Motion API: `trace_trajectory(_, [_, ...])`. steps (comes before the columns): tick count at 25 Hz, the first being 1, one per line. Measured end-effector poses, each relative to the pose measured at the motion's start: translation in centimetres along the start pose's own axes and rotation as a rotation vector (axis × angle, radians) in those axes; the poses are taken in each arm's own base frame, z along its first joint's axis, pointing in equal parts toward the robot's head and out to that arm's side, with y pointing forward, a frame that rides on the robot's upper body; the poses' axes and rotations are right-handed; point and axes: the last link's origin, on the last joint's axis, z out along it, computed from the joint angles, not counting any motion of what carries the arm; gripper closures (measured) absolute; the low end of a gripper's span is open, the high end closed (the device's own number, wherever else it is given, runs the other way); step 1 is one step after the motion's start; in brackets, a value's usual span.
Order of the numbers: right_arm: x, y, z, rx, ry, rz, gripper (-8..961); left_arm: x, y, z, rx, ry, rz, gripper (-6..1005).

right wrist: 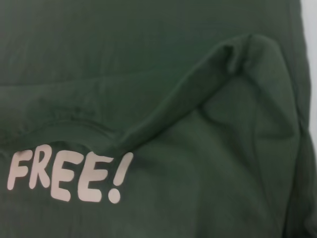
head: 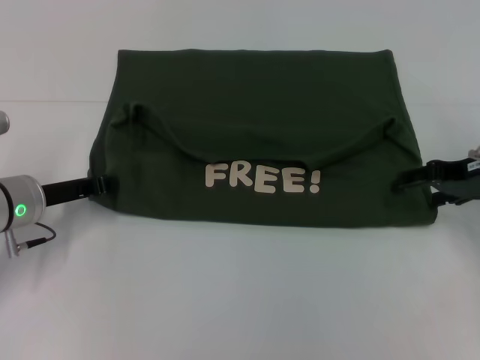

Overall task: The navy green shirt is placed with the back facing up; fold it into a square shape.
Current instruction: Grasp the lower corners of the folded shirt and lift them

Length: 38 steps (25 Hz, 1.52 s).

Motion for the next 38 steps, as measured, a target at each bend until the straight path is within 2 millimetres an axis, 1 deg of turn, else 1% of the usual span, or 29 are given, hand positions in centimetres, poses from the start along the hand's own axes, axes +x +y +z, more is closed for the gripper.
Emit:
trace_trajectory(4, [-0.1,0.2,0.3,0.002,-0.010,-0.014,28,0.0,0.0,0.0,-0.001,0.000,0.000,958])
trace_trajectory(17, [0.3,-0.4,0.8,0.024,-0.013,-0.006,29,0.2,0.2,0.1,-0.004,0.004,0.001,958])
trace_trajectory(30, [0.9,0.6,2.3,0.022,-0.010,-0.024,33,0.4,0.3,0.2,-0.004,0.009,0.000,958])
trace_trajectory(36, [0.9,0.7,2.2,0.027,-0.007,-0.042,39,0.4,0.2,0.1,-0.003,0.010,0.000,958])
trace_trajectory(38, [1.0,0.7,2.2,0.029,-0.007,-0.047,89,0.3,0.2,0.1,-0.002,0.010,0.000,958])
